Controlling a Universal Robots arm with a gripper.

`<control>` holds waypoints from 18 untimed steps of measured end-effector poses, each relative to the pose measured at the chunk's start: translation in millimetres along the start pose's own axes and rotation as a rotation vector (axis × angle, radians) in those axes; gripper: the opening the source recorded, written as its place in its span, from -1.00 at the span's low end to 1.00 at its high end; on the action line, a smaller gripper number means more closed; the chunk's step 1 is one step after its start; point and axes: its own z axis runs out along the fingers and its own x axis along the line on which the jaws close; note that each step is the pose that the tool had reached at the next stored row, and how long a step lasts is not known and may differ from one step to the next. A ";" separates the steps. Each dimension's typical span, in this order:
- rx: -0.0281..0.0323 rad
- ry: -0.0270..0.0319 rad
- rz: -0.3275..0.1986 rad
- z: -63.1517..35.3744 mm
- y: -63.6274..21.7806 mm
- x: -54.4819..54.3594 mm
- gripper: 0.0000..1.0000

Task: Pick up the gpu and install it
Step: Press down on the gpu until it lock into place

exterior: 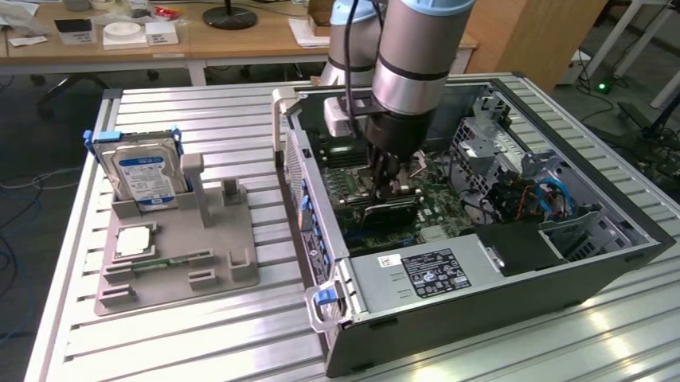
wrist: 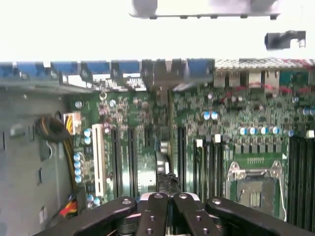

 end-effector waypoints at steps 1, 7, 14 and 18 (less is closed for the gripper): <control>0.0001 0.0000 0.000 -0.1 3.6 0.2 -0.79; 0.0003 0.0000 -0.003 -0.3 20.0 0.9 -0.79; 0.0002 0.0000 -0.007 -7.9 26.3 1.1 -0.79; -0.0051 -0.0003 -0.023 -13.9 26.4 0.0 -0.79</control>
